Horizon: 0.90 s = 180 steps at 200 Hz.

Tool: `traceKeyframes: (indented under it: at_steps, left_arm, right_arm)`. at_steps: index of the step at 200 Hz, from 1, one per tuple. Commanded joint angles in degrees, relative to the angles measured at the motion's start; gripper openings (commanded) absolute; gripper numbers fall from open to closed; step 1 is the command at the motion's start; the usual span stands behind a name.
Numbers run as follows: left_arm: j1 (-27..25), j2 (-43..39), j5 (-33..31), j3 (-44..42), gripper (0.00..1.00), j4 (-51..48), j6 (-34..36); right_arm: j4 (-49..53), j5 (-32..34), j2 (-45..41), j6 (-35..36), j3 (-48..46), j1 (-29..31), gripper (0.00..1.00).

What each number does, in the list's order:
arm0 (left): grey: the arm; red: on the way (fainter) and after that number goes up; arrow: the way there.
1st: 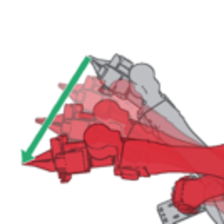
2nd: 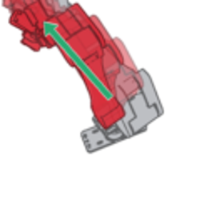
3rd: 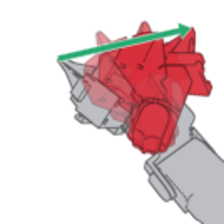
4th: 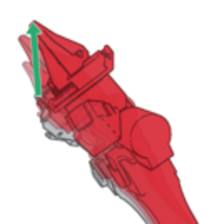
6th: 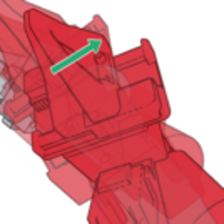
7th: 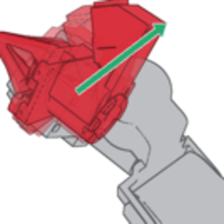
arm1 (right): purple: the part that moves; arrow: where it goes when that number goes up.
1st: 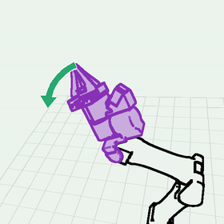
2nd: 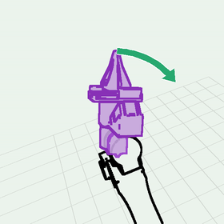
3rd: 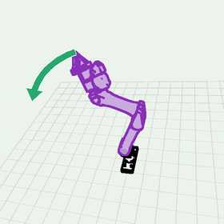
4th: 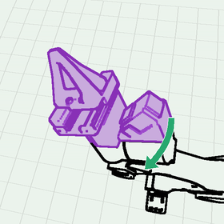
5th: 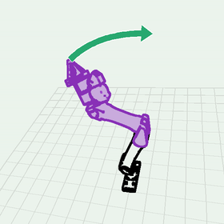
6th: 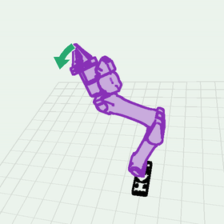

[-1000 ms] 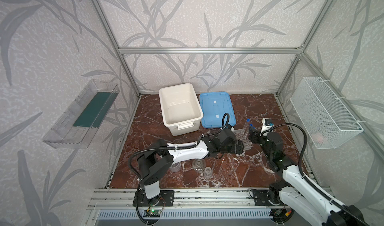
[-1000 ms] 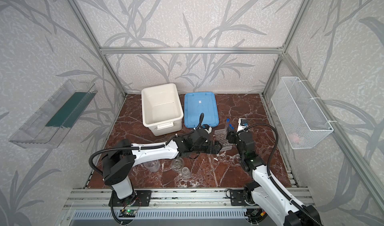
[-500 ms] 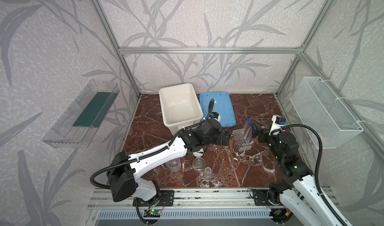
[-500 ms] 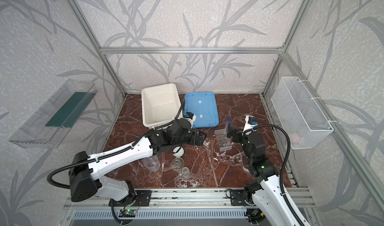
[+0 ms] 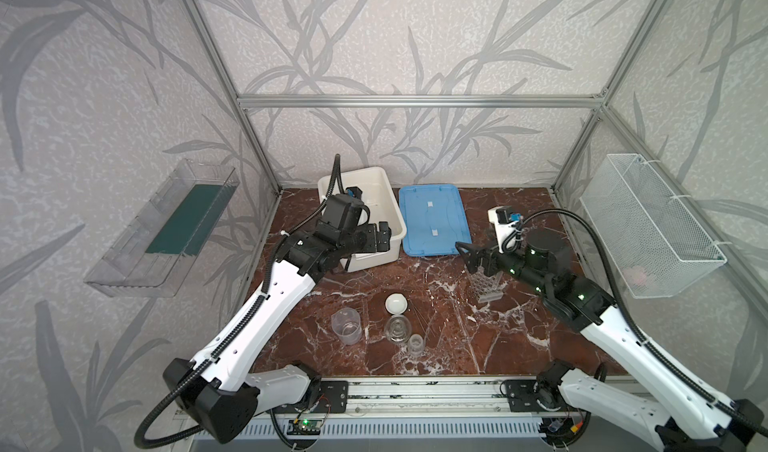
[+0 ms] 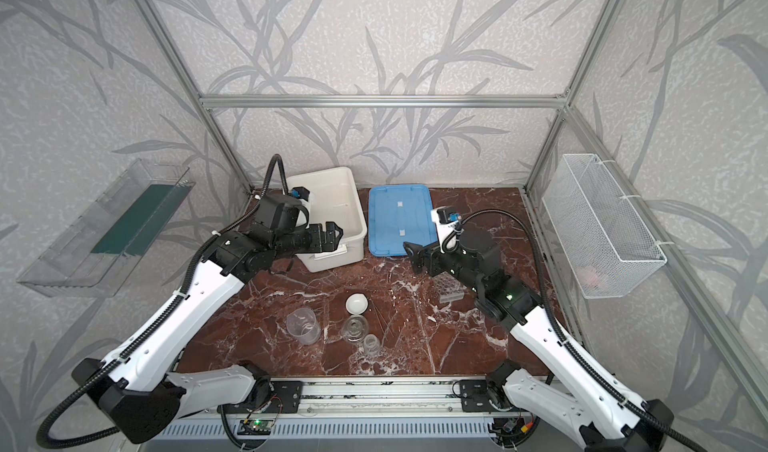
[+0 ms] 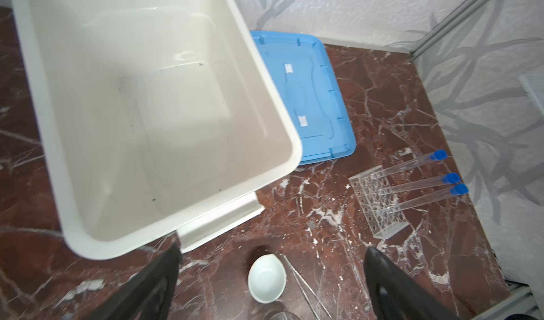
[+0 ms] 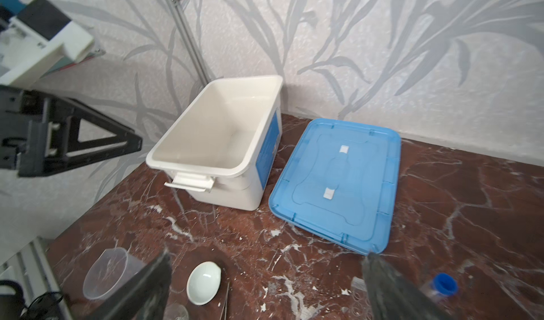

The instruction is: Organize the chemistry lab equipment

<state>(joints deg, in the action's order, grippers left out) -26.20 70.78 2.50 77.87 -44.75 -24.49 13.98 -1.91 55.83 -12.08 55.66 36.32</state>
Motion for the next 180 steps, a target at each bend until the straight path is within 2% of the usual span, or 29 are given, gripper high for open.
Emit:
traceKeyframes:
  at_steps: [1,16,39,61,99,114,138,164,180]
  left_arm:
    - [4.8,0.2,5.3,1.0,0.97,-3.7,1.9]
    - [7.8,0.2,5.8,0.5,0.97,-2.7,1.4]
    - [11.2,1.6,-0.5,0.8,0.96,-4.4,1.3]
    - [15.1,1.9,1.8,-0.7,0.89,-2.4,-0.2]
    - [15.4,0.9,-1.7,-4.1,0.87,-1.8,-1.0]
    - [15.4,0.0,-0.4,-5.6,0.85,-1.2,-1.4]
    - [15.4,-1.8,-3.0,-5.9,0.85,-4.6,-0.7]
    - [16.1,-2.3,-6.6,-6.6,0.87,-5.3,1.2]
    - [18.6,-0.5,-4.8,-6.6,0.9,-2.7,1.0]
  right_arm:
    - [1.3,1.1,3.5,-0.2,2.6,2.2,0.99]
    - [1.1,0.4,6.5,-1.6,3.4,3.3,0.99]
    - [1.6,-0.8,10.6,-3.4,4.6,4.4,0.99]
    - [1.5,-2.2,14.2,-4.6,5.4,5.2,0.99]
    - [-0.3,-2.7,18.4,-7.0,4.5,6.5,0.99]
    - [-0.5,-3.0,20.0,-7.5,4.5,6.9,0.99]
    - [0.2,-3.4,21.9,-7.5,5.2,7.2,0.99]
    - [-1.2,-3.4,22.9,-7.9,4.8,7.4,0.99]
    - [-1.9,-3.7,23.9,-8.4,5.3,7.4,0.99]
